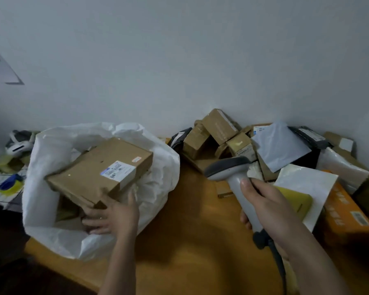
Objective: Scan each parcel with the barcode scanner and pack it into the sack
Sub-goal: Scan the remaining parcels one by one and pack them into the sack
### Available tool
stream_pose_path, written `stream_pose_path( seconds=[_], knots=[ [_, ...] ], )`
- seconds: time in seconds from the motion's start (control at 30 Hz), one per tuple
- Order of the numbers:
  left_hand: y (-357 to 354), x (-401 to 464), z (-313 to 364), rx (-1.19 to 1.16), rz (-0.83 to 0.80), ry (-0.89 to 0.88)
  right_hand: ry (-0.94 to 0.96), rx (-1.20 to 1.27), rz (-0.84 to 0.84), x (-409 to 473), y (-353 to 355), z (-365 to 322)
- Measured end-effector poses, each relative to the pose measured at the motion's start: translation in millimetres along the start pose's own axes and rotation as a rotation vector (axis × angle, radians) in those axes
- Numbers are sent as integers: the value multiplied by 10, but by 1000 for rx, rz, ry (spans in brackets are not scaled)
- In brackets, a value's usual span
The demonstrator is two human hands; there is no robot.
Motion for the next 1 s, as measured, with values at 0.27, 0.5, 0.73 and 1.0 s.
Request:
stream_pose_path(
  seconds=[0.27, 0.5, 0.73, 1.0],
  knots=[
    [-226, 633, 489, 679, -88, -710, -23, 12, 45, 210, -565, -68],
    [-107, 1319, 440, 718, -156, -508, -53, 4, 46, 403, -1073, -4],
    [-211, 1361, 511, 728, -246, -514, -84, 35, 101, 498, -1276, -29],
    [-551, 935, 1217, 378, -246, -790, -72, 141, 340, 586, -855, -63]
  ],
)
Point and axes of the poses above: each hand's wrist, its own x-axis towards the middle knuckle, its own y-axis out of the back of the hand, z = x × y, the point moved 8 cm from there along x, towards the middle knuckle, and after that the axes turned 2 degrees about y, right-handed, at the moved point
